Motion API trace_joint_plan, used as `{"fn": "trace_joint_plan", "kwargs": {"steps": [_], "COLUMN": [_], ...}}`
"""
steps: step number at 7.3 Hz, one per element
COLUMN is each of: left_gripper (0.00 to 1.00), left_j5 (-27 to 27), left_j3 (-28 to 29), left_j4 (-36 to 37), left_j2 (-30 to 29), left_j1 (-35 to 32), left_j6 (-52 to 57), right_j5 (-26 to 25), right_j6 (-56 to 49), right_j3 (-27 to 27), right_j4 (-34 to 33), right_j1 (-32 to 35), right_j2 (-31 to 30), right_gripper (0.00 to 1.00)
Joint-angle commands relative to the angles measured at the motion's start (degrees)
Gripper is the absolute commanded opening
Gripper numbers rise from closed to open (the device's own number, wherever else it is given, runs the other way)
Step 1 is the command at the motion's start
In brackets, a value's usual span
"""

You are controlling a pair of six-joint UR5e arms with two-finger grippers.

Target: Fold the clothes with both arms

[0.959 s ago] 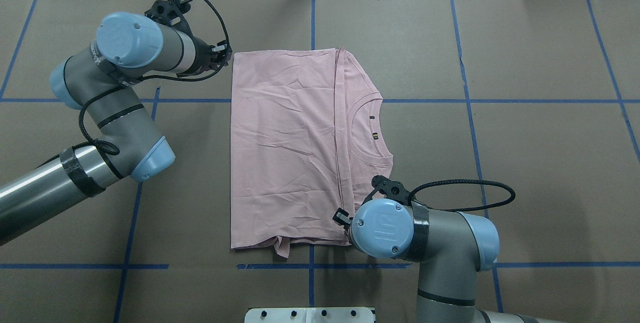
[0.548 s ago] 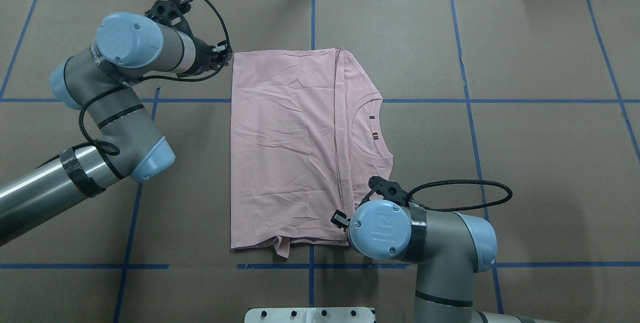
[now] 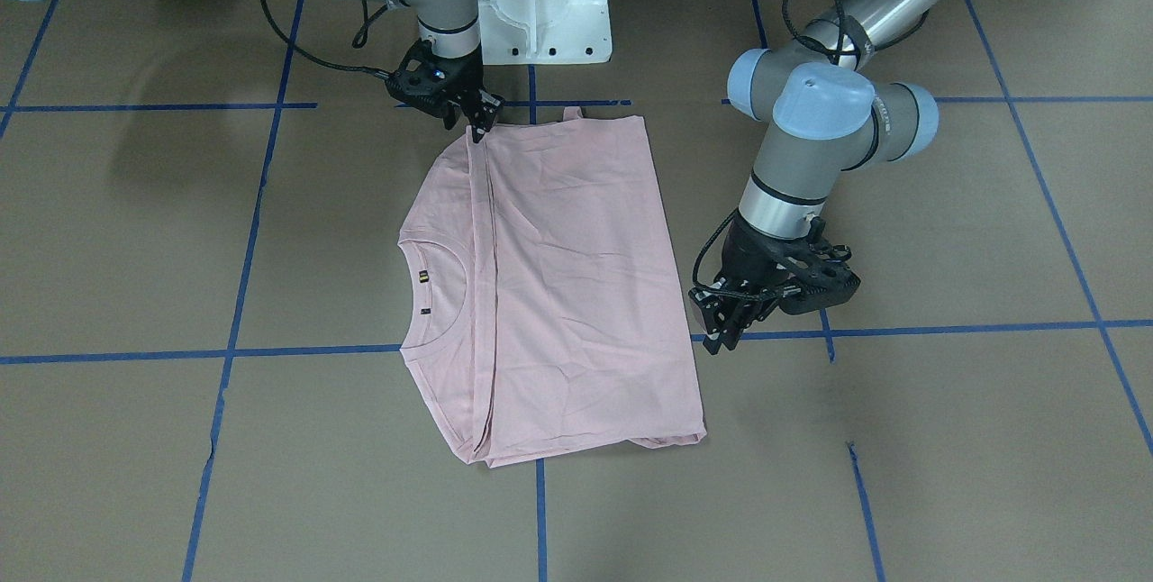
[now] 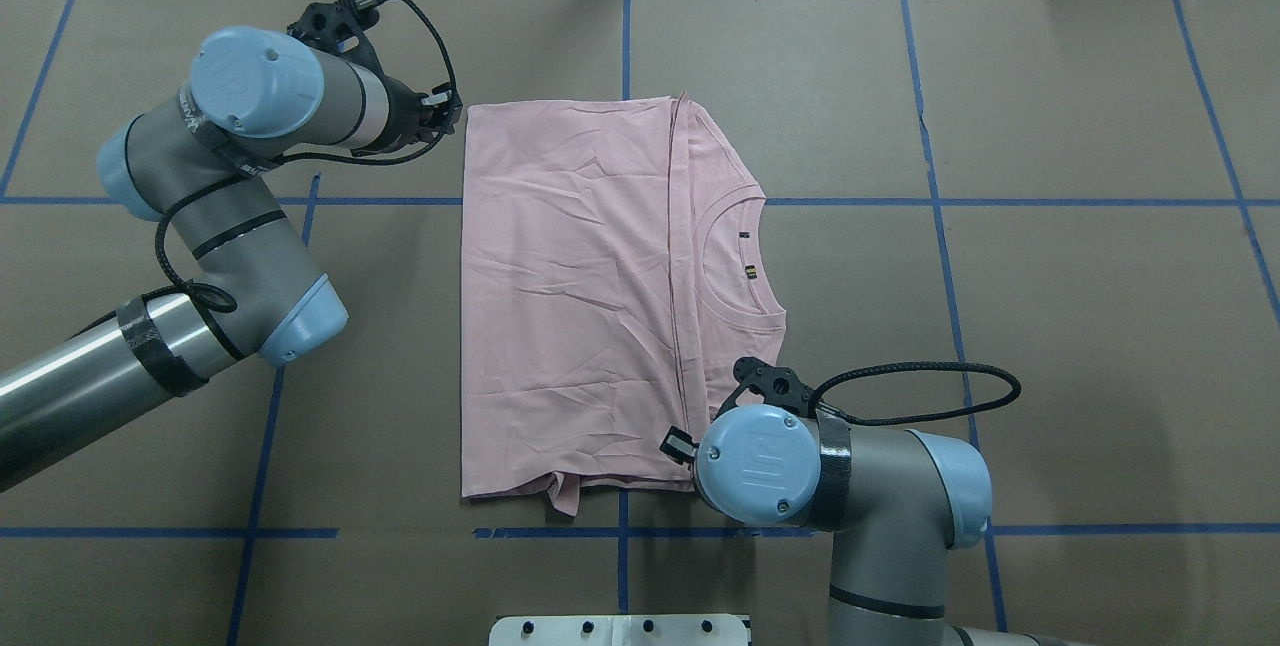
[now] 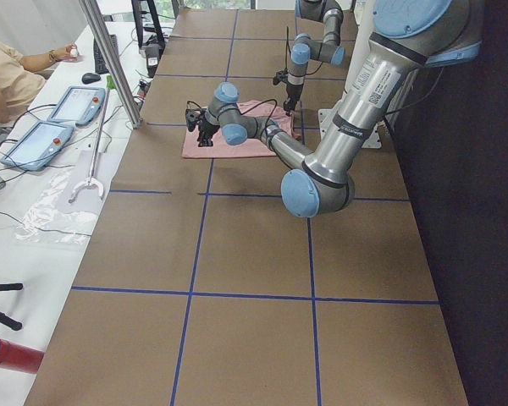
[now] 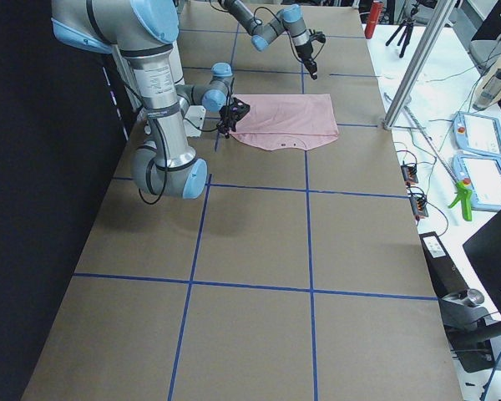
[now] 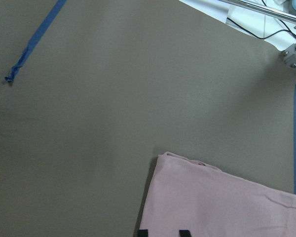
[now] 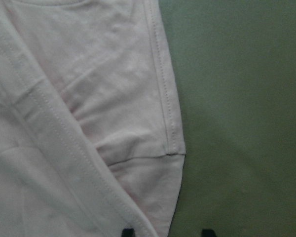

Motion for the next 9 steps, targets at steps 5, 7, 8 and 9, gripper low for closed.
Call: {"fn": "trace_joint_plan", "kwargs": {"steps": [5, 7, 8, 9], "left_gripper": [0.33, 0.33, 0.33, 0.33], "left_j5": [0.0, 0.0, 0.0, -0.1], "left_j3": [-0.2, -0.2, -0.2, -0.2], "left_j4": [0.0, 0.0, 0.0, 0.1], "left_j2": [0.0, 0.0, 0.1, 0.0], "left_j1": [0.0, 0.0, 0.0, 0.0], "left_j6": [0.0, 0.0, 0.0, 0.0], "right_j5": [0.1, 0.1, 0.1, 0.1], "right_j6": [-2.0, -2.0, -2.2, -2.3], "right_j3": [-0.5, -1.1, -1.2, -1.7], "right_j4": [0.2, 0.8, 0.9, 0.8], "right_j1": [0.1, 0.1, 0.3, 0.3], "right_j2": [0.2, 0.2, 0.2, 0.2], "right_gripper": [0.48, 0.51, 0.51, 0.49]}}
